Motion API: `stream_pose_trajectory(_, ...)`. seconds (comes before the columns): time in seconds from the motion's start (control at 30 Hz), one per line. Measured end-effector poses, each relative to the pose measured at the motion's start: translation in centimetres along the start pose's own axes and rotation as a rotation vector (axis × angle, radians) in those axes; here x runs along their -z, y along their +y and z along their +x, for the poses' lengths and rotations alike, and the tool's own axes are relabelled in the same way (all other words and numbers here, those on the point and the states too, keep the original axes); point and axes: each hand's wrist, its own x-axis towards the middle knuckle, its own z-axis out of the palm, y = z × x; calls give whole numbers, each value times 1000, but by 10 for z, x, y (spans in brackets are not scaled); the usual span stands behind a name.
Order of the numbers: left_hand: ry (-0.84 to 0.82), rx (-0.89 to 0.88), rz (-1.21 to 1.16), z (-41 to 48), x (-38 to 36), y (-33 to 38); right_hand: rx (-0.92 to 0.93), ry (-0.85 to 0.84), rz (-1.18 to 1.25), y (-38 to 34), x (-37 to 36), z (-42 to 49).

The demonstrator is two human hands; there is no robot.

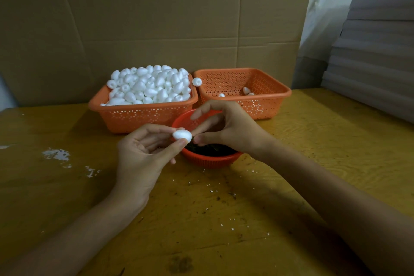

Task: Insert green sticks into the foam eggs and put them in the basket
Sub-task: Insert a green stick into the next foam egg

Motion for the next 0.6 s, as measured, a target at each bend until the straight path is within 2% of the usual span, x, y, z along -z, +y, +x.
stream_pose_trajectory(0.23, 5, 38, -42, 2, 1, -2, -67, -10, 191, -4, -1, -2)
stream_pose_trajectory(0.47, -1, 101, -106, 2, 2, 0, -51, -10, 212, -4, -1, -2)
stream_pose_trajectory(0.6, 42, 186, -211, 4, 2, -2, -43, -24, 122, -3, -1, -2)
